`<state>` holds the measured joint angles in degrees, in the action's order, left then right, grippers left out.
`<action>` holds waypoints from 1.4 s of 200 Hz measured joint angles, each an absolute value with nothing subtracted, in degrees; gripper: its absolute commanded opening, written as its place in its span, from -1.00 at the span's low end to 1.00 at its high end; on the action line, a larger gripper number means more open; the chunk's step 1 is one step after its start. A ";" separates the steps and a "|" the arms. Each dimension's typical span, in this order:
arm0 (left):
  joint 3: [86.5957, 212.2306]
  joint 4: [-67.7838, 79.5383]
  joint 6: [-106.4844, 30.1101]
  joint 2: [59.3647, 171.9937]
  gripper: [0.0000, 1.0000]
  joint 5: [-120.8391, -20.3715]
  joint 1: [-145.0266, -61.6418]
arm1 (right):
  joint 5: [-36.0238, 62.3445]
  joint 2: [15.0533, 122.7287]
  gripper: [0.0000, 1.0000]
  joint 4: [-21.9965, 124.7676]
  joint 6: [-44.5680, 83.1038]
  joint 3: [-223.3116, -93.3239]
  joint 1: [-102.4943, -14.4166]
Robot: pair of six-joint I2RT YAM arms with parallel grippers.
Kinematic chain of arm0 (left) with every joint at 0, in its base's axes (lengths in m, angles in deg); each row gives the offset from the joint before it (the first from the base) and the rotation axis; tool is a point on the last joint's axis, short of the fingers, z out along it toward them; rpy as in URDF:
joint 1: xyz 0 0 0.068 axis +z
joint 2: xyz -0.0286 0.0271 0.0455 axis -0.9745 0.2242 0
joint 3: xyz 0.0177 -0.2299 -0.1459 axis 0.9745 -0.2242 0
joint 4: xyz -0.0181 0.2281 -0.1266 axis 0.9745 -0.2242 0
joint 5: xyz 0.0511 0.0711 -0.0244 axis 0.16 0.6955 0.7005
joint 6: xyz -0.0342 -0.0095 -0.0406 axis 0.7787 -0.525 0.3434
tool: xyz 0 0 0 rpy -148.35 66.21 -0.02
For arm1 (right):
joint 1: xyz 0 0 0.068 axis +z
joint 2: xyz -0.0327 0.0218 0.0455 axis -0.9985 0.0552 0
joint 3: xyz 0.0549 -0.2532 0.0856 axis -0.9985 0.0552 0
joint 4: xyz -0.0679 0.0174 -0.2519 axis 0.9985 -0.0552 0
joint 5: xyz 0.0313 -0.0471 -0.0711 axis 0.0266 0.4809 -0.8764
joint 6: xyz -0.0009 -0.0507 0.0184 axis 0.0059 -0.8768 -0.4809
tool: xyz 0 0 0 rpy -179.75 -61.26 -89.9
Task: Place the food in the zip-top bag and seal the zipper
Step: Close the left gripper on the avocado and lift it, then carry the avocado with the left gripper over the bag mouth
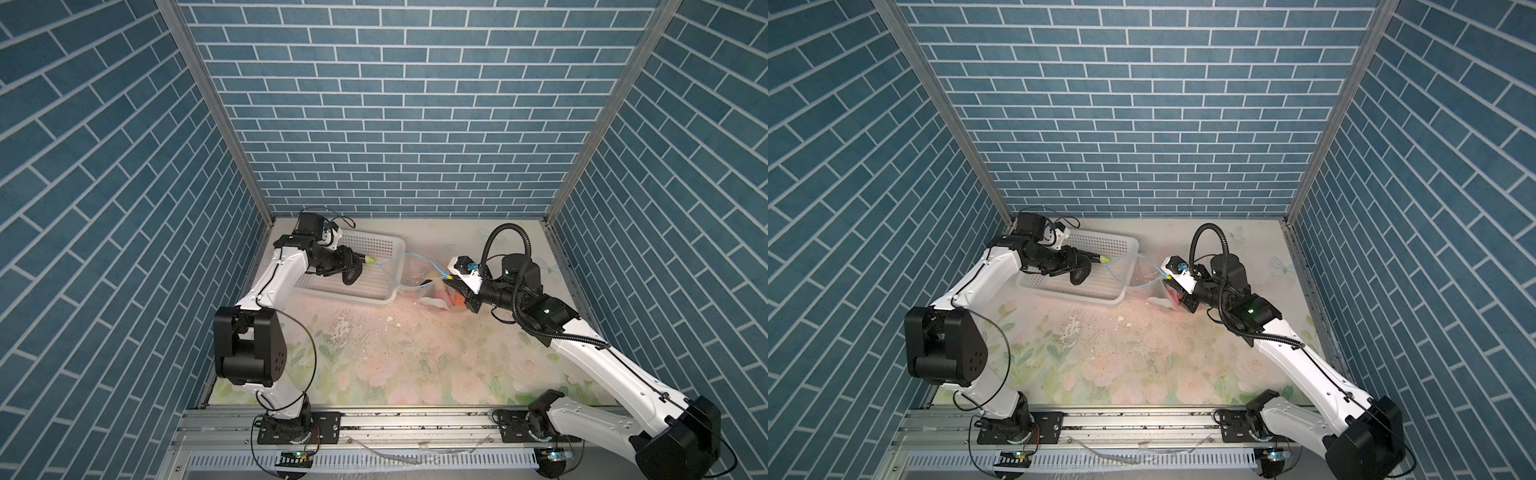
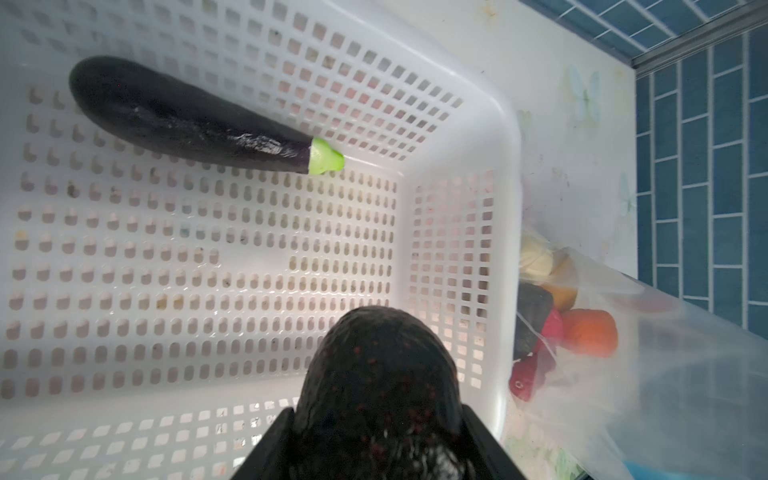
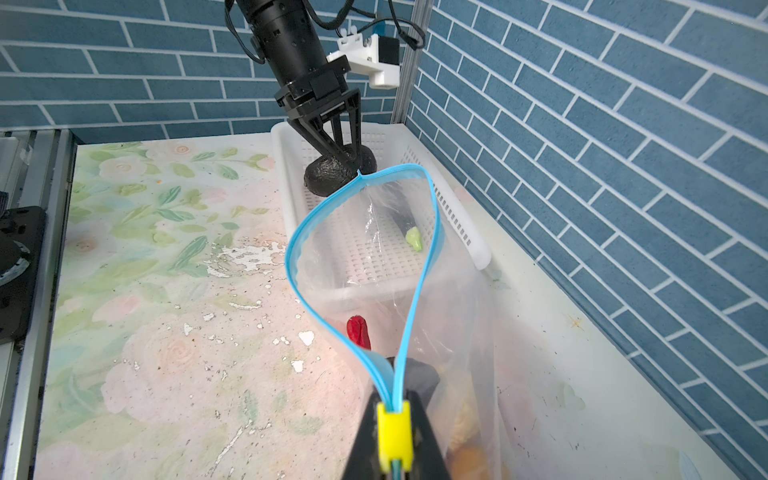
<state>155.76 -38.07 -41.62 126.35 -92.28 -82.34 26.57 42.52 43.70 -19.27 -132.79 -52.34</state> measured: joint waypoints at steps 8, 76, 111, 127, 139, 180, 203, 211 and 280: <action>154.75 -37.00 -41.73 124.82 -0.35 -92.83 -82.45 | 26.70 42.82 -1.00 43.70 -19.25 -132.79 -52.34; 151.96 -30.09 -46.46 116.39 -0.31 -96.15 -86.67 | 27.31 44.44 -1.00 43.55 -19.25 -132.92 -52.34; 150.67 -26.55 -49.65 112.93 -0.33 -97.18 -89.06 | 27.34 44.92 -1.00 43.20 -19.27 -133.18 -52.34; 148.52 -23.53 -50.61 110.37 -0.31 -98.16 -89.60 | 27.34 44.92 -1.00 43.11 -19.27 -133.51 -52.34; 145.99 -20.17 -51.07 108.15 -0.30 -99.14 -89.82 | 27.34 44.92 -1.00 43.09 -19.27 -133.58 -52.34; 138.69 -10.42 -53.80 102.48 -0.31 -100.06 -91.63 | 27.34 44.92 -1.00 42.63 -19.27 -133.58 -52.34; 137.79 -6.97 -56.97 101.78 -0.28 -100.46 -93.80 | 27.34 44.92 -1.00 42.39 -19.27 -133.58 -52.34; 137.79 -6.18 -58.41 101.78 -0.27 -100.83 -94.58 | 27.34 44.92 -1.00 42.39 -19.27 -133.58 -52.34; 139.13 -7.91 -69.78 103.73 -0.20 -106.58 -97.71 | 27.29 44.62 -1.00 42.28 -19.32 -133.58 -52.34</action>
<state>139.13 -7.91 -69.78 103.73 -106.58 -97.71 27.29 44.62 42.28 -19.32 -133.58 -52.34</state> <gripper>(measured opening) 0.575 0.097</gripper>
